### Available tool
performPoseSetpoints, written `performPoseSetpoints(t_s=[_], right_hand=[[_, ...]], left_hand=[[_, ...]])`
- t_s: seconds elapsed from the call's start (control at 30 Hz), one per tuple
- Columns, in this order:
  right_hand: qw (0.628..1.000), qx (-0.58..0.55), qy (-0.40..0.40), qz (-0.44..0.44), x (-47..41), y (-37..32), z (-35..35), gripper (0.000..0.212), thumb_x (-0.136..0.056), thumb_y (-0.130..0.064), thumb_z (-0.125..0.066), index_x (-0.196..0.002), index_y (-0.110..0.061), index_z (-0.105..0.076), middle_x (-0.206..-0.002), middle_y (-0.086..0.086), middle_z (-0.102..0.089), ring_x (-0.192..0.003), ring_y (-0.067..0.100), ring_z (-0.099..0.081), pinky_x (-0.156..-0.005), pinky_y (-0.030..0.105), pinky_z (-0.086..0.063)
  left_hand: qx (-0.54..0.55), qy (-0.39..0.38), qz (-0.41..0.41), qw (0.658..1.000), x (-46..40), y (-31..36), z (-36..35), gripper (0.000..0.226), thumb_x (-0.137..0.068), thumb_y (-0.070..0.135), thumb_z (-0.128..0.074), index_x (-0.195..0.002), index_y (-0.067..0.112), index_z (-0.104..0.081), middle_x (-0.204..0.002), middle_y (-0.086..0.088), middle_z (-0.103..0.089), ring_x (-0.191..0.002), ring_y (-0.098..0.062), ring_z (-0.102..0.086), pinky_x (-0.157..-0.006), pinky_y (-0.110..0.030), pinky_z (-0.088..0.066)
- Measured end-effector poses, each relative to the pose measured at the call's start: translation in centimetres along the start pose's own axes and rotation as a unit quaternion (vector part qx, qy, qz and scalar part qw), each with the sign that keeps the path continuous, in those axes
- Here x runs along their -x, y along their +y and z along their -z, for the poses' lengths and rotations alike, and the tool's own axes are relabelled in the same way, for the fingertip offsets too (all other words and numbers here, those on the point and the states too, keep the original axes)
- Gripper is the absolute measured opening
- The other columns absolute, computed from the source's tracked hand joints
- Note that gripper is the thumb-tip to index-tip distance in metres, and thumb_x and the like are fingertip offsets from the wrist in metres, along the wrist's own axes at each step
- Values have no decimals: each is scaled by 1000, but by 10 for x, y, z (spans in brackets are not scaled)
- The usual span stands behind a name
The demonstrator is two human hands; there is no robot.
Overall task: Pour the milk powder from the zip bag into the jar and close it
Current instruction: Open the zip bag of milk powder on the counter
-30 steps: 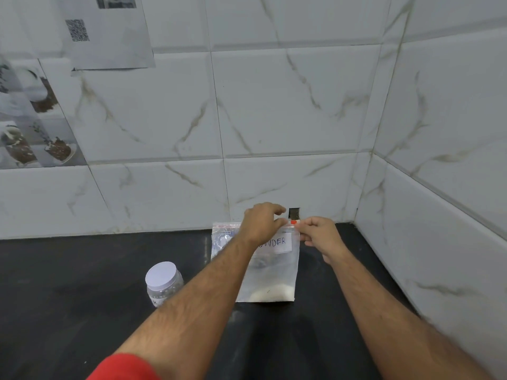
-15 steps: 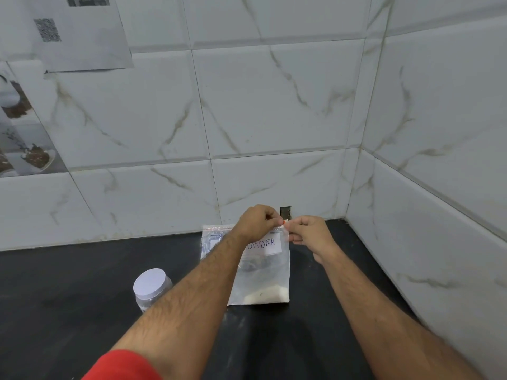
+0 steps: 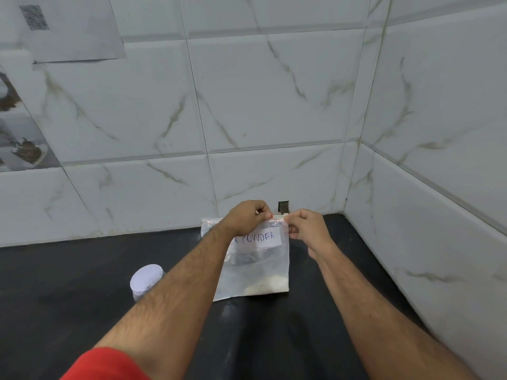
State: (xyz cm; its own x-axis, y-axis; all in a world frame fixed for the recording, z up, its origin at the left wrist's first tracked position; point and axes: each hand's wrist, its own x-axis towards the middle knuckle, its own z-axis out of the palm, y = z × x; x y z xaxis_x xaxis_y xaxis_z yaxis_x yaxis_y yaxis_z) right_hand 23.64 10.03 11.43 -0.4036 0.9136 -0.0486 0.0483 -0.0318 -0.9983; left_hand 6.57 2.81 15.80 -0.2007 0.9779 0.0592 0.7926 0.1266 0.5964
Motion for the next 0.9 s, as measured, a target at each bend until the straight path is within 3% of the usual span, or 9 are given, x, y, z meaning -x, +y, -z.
performPoseSetpoints(t_s=[0.4, 0.5, 0.6, 0.7, 0.77, 0.9], right_hand=[[1000, 23, -2, -6, -3, 4, 3, 14, -90, -13, -68, -76, -12, -68, -76, 4, -77, -73, 19, -71, -73, 37, -60], [997, 67, -24, 32, -3, 1, 0, 11, -89, -23, -72, -83, -14, -70, -81, 3, -76, -75, 15, -69, -70, 32, -55], [979, 165, -45, 106, -5, -10, -8, 27, -80, -35, -81, -96, -14, -74, -92, -2, -73, -81, 7, -65, -74, 24, -49], [946, 278, -83, 144, -6, -24, -20, 11, -79, -34, -77, -75, -24, -74, -78, -10, -73, -77, 5, -66, -70, 28, -52], [923, 338, -97, 157, -8, -31, -25, 14, -82, -28, -74, -70, -23, -73, -71, -10, -70, -71, 11, -64, -70, 35, -53], [911, 362, -110, 163, -10, -40, -26, 19, -82, -20, -74, -64, -24, -71, -63, -13, -65, -61, 5, -57, -61, 27, -46]], left_hand=[[13, 17, 14, 1000, 12, -35, 20, 13, -99, 22, -61, -87, 21, -66, -93, 6, -66, -88, -14, -57, -84, -30, -46], [19, 29, 14, 999, 14, -37, 21, 13, -98, 21, -62, -87, 19, -67, -88, 9, -65, -84, -12, -56, -79, -26, -42], [16, 36, 6, 999, 15, -33, 19, 12, -97, 21, -63, -86, 20, -67, -87, 7, -65, -81, -12, -55, -80, -31, -45], [10, 33, -1, 999, 16, -28, 18, 12, -96, 22, -63, -86, 20, -69, -87, 6, -66, -78, -12, -55, -82, -34, -47], [16, 36, 2, 999, 19, -28, 19, 12, -96, 22, -63, -86, 21, -68, -88, 7, -66, -79, -12, -55, -82, -34, -48], [10, 40, 16, 999, 25, -33, 25, 13, -98, 24, -60, -86, 24, -66, -88, 11, -64, -83, -13, -56, -85, -34, -47]])
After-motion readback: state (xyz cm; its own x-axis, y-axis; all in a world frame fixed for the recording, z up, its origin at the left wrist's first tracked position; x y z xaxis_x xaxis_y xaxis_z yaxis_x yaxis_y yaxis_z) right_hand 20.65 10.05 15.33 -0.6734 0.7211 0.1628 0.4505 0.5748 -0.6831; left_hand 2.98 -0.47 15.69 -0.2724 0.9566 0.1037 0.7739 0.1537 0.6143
